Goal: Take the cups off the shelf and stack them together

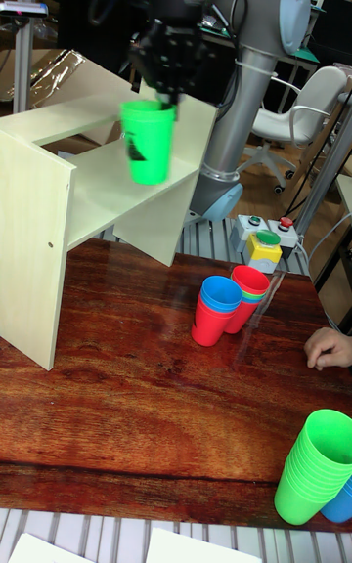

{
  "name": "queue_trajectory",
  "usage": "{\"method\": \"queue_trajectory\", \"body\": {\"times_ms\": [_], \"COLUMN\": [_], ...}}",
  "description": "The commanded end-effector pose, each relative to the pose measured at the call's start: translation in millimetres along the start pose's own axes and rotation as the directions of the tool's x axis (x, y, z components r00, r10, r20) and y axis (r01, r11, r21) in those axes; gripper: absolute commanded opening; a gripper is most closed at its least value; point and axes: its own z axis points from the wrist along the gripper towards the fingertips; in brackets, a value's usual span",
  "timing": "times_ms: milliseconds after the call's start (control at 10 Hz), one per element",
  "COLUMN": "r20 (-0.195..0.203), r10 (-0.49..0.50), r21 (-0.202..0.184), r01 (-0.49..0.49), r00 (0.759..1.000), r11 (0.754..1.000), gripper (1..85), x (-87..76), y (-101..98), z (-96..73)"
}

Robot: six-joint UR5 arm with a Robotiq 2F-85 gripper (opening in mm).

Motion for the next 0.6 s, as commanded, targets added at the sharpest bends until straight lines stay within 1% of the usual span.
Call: {"method": "queue_trajectory", "body": {"times_ms": [0, 100, 200, 300, 400, 500], "r20": [0.058, -0.002, -0.034, -0.056, -0.069, -0.082], "r10": [0.097, 0.054, 0.075, 0.103, 0.107, 0.065], "r21": [-0.037, 0.023, 0.040, 0.049, 0.030, 0.025], "r01": [-0.095, -0.054, -0.074, -0.100, -0.105, -0.064], "r00": [0.994, 0.999, 0.997, 0.993, 0.992, 0.994], "r11": [0.995, 0.998, 0.996, 0.994, 0.994, 0.998], "gripper": [1.3, 1.3, 1.3, 1.3, 1.3, 1.3], "x": [-15.1, 1.0, 10.7, 19.0, 23.3, 27.0], "y": [37.5, 24.2, 24.6, 29.3, 39.6, 40.9], "z": [20.0, 25.5, 30.8, 36.6, 40.9, 39.4]}}
